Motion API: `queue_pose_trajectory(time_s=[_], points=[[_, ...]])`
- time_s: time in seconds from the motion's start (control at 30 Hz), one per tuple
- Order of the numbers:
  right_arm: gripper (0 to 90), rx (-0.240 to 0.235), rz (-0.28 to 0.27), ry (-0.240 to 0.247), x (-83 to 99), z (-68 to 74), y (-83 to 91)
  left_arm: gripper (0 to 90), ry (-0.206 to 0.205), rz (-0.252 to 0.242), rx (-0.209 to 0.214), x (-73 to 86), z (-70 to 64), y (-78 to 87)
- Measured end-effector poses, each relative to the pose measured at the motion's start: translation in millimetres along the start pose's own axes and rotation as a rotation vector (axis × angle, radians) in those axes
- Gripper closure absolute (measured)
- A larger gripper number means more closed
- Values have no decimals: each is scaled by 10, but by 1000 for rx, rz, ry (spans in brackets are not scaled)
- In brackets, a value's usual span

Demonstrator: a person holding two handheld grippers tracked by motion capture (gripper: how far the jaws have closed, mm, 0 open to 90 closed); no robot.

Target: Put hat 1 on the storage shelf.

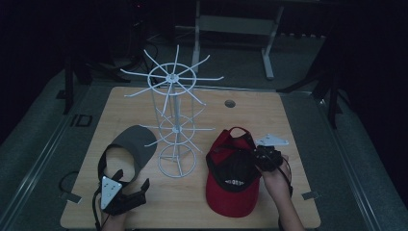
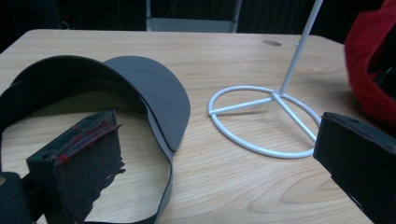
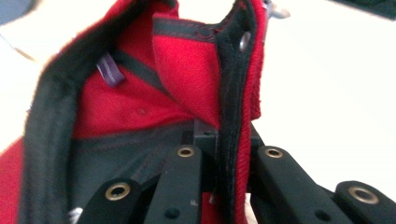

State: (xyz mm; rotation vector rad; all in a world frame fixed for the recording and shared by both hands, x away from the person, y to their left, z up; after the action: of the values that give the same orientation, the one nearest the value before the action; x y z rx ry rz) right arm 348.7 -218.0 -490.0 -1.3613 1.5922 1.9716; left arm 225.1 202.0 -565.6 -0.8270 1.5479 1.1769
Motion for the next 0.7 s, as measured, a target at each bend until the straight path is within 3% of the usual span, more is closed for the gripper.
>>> queue_pose_trajectory(time_s=[0.37,0.43,0.53,0.6,0.7], points=[[847,3,-138,-15,-274,-10,461,13,-26,15,-5,1,-13,-10],[846,1,-164,-13,-320,-6,544,13,-5,13,16,-8,-14,-14],[846,-26,-199,-47,-383,-15,647,13,10,8,27,-25,-6,-13],[846,-14,-213,-36,-422,-12,712,13,14,-11,37,-42,-12,8],[846,-13,-230,-33,-475,-9,801,13,-12,-31,63,-79,-49,38]])
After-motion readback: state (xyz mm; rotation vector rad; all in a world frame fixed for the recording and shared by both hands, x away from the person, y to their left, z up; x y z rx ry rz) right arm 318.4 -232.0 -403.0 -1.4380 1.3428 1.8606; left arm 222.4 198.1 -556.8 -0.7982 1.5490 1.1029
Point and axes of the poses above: each handheld gripper's, and its own axes: y roughly backward along the jaws, x roughly out of its underside, z roughly to its left, the point moved 3 cm from there along -y, roughly forward along the jaws, and after that the axes turned 3 degrees about -y, right-handed, at the moved point
